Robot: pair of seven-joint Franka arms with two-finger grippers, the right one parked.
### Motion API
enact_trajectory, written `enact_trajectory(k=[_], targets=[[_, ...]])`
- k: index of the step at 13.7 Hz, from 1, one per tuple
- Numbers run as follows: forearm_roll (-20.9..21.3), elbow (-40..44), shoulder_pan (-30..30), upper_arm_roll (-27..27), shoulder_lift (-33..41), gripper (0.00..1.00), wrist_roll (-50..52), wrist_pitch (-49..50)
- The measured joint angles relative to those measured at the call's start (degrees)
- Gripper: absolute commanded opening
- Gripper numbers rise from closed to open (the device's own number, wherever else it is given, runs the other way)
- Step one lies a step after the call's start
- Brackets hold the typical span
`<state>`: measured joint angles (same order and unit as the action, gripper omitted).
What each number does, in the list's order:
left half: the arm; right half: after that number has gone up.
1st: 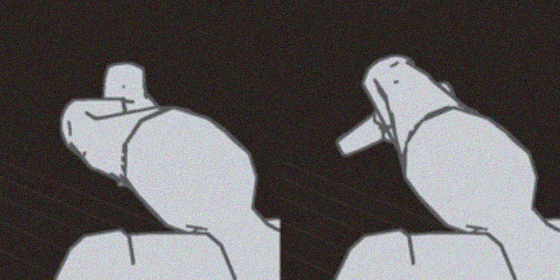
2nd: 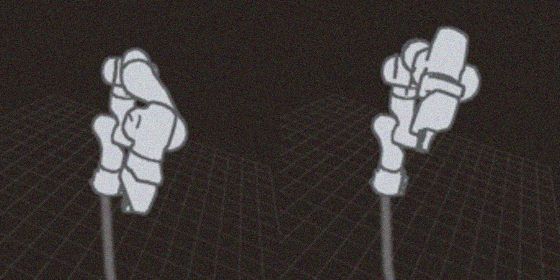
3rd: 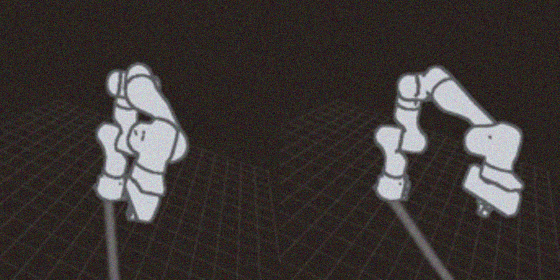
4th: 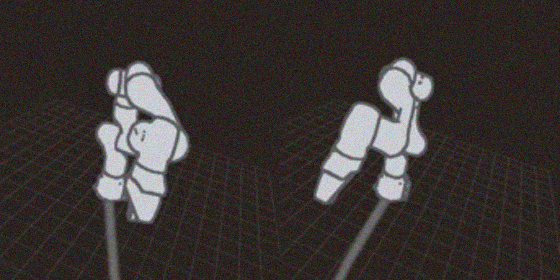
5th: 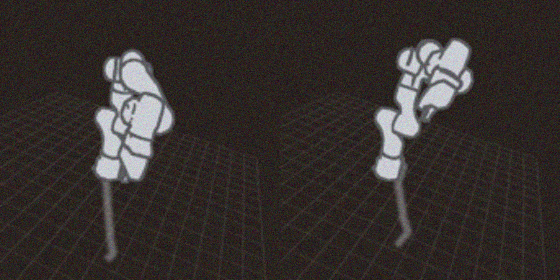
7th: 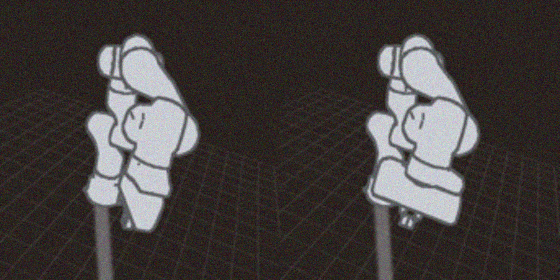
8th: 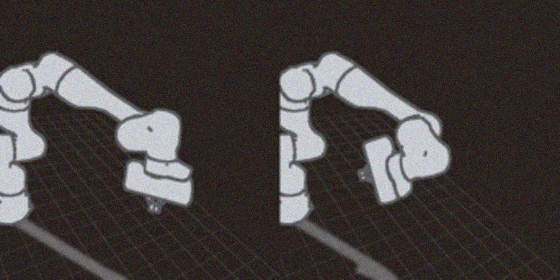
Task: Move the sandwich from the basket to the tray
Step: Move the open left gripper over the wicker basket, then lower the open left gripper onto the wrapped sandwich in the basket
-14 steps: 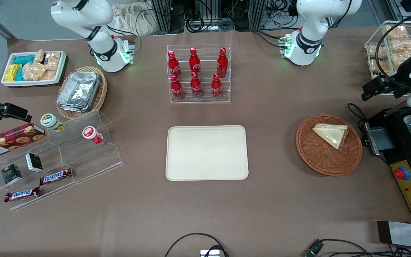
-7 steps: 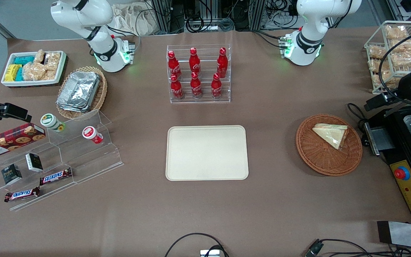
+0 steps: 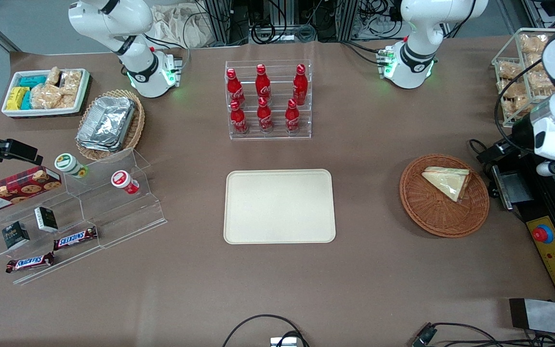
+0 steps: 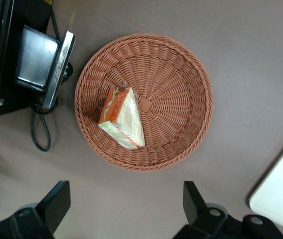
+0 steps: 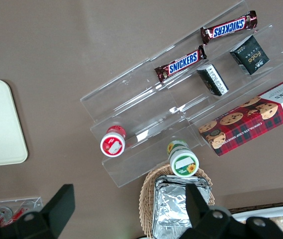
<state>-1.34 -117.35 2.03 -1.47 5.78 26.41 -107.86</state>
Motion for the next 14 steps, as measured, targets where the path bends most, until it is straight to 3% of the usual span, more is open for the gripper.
enact_trajectory(k=[3, 14], targets=[[0.0, -7.0, 0.2, -0.4, 1.9, 1.0, 3.8, -7.5], [-1.5, -17.7, 1.9, -3.4, -0.8, 1.0, 9.3, -24.6]])
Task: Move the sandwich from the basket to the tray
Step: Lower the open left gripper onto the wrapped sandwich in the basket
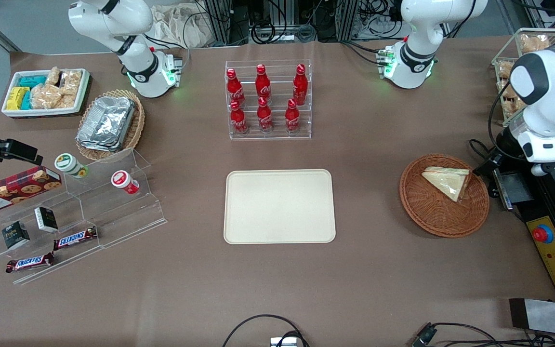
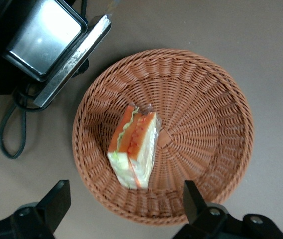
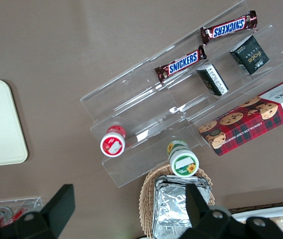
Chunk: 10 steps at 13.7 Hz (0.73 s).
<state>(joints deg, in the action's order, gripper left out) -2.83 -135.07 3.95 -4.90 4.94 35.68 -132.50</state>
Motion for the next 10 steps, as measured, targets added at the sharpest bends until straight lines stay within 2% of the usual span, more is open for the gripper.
enact_trajectory(k=[4, 10], targets=[[-0.9, -2.8, 0.0, 0.0, -4.1, 1.0, 0.0, -7.8], [-2.3, -3.3, 0.0, 0.1, -7.4, 1.0, 0.1, -12.4]])
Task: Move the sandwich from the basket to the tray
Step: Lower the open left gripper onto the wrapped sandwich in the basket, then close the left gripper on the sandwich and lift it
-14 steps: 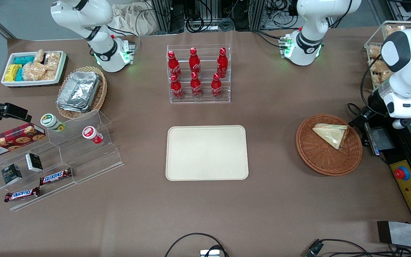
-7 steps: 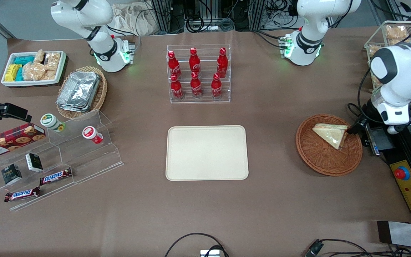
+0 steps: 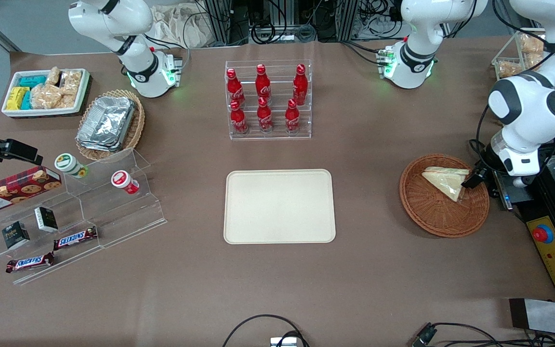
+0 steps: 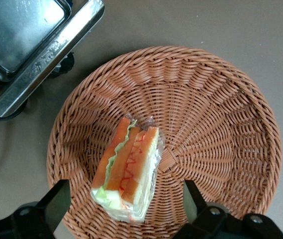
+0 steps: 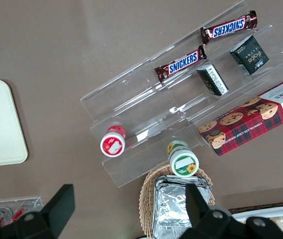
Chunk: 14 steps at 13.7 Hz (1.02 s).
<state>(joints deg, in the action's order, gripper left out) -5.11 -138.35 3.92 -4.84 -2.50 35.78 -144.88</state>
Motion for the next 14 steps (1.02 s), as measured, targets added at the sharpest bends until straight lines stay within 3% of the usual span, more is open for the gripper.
enact_trajectory(k=[14], targets=[[-2.1, -3.0, -0.8, 0.5, -4.6, 1.0, 0.0, -8.3]])
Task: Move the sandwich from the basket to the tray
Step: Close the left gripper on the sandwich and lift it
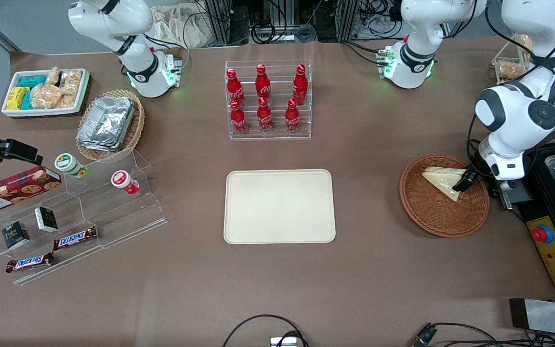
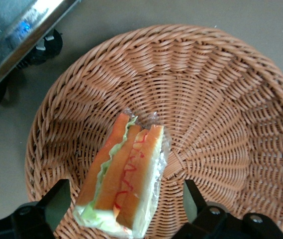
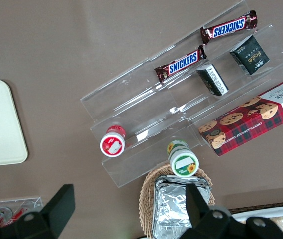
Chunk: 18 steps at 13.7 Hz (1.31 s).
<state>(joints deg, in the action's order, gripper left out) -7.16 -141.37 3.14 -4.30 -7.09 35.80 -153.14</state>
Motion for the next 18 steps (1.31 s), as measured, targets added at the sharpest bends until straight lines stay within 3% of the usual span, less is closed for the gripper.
enact_trajectory(k=[1, 3, 6, 9, 18], targets=[[0.0, -0.6, -0.2, 0.1, -0.4, 1.0, 0.0, -1.0], [-0.1, -1.0, -0.7, 0.1, -0.8, 0.89, 0.0, -1.8], [-0.1, -1.0, -0.8, 0.1, -0.8, 0.45, 0.0, -1.9], [-0.1, -1.0, -1.4, 0.1, -0.8, 0.13, 0.0, -1.9], [0.1, -0.8, -2.0, 0.2, 3.8, 0.1, -6.8, 0.2]])
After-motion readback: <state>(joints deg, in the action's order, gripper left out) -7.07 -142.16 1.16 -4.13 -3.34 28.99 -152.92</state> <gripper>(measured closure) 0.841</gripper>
